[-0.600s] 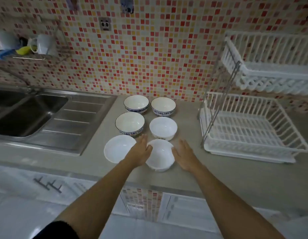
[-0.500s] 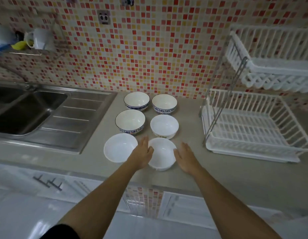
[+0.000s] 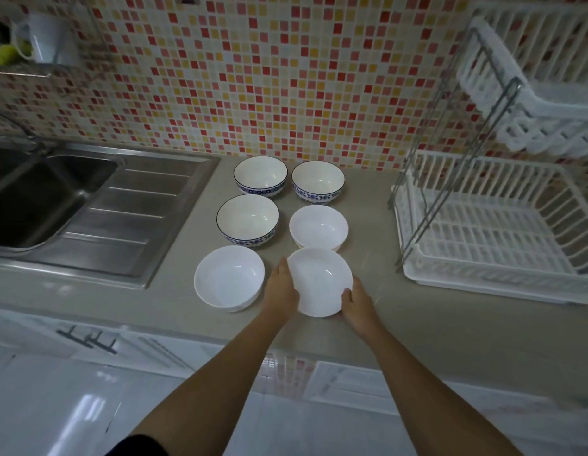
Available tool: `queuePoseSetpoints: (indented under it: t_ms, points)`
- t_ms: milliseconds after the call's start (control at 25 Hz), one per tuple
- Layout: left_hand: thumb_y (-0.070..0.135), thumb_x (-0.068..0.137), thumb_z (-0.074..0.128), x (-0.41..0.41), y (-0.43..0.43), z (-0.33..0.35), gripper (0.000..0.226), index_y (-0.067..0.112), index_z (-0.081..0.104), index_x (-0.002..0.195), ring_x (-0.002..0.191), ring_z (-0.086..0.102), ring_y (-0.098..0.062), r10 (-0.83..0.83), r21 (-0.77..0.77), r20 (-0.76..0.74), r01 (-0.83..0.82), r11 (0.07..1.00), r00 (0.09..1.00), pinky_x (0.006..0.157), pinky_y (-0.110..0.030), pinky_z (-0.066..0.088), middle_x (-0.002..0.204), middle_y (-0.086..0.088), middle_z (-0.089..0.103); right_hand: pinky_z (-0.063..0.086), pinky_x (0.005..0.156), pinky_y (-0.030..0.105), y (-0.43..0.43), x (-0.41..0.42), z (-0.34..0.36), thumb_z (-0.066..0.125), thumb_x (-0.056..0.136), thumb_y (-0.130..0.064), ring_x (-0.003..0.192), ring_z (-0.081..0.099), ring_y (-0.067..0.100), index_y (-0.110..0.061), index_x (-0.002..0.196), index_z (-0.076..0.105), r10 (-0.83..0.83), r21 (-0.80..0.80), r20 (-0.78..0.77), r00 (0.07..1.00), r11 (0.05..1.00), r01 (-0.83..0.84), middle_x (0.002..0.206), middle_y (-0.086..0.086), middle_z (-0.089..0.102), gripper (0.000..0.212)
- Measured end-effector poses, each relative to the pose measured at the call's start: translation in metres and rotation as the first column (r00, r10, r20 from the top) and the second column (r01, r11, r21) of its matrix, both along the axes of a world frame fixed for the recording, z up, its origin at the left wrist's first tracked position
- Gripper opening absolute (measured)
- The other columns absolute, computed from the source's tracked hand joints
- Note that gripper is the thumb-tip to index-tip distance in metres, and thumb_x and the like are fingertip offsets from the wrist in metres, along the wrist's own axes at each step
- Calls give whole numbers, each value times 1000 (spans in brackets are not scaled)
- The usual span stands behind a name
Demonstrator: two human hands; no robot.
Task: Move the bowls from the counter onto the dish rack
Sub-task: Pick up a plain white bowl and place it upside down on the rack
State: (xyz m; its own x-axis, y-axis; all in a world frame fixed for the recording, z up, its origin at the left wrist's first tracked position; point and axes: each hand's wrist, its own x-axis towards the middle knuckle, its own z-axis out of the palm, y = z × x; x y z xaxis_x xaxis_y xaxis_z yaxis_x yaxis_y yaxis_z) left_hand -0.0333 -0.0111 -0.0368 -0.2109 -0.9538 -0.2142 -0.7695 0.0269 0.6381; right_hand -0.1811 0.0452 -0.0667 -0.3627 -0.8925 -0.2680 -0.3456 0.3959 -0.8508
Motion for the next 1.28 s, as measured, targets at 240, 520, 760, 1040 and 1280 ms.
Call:
queuePoseSetpoints:
  t_ms: [240, 520, 760, 1040, 1280]
  points:
    - [62, 92, 26, -1, -3, 76, 54, 30, 50, 128, 116, 53, -29, 524, 591, -599, -106, 799, 605, 102, -46, 41, 125, -5, 59, 45, 102, 40, 13, -7, 54, 35, 99, -19, 120, 51, 17, -24, 141, 30, 49, -308, 22, 999, 950, -40, 127, -4, 52, 43]
    - [63, 88, 39, -11, -31, 190, 46, 30, 65, 106, 102, 62, -27, 230, 425, -868, 419, 802, 440, 78, -49, 56, 104, -9, 69, 31, 115, 35, 10, -41, 182, 47, 90, -40, 138, 36, 11, -38, 126, 46, 130, -548, 48, 990, 832, -83, 146, -9, 41, 36]
    - [59, 87, 46, -64, -20, 275, 42, 28, 59, 113, 90, 72, -11, -293, -120, -908, 484, 867, 300, 80, -33, 59, 97, 5, 75, 45, 102, 32, 52, -83, 319, 49, 39, -94, 115, 54, 2, -61, 121, 31, 205, -663, -83, 975, 719, -208, 126, -24, 48, 90]
    - [81, 57, 57, -156, -20, 355, 92, 39, 28, 133, 98, 68, -6, -815, -603, -468, 550, 578, 343, 72, -23, 58, 125, -1, 53, 50, 90, 20, 65, -209, 391, 58, 50, -85, 109, 56, -8, -43, 143, 12, 250, -580, -317, 915, 712, -396, 134, -11, 44, 112]
    - [64, 55, 77, -238, -53, 368, 115, 38, 13, 147, 140, 30, -10, -810, -630, 78, 659, 412, 581, 115, -44, 29, 157, 10, 23, 33, 96, 0, 38, -296, 394, 76, 56, -62, 123, 29, -27, -52, 131, 20, 194, -554, -494, 848, 681, -478, 136, -40, 24, 94]
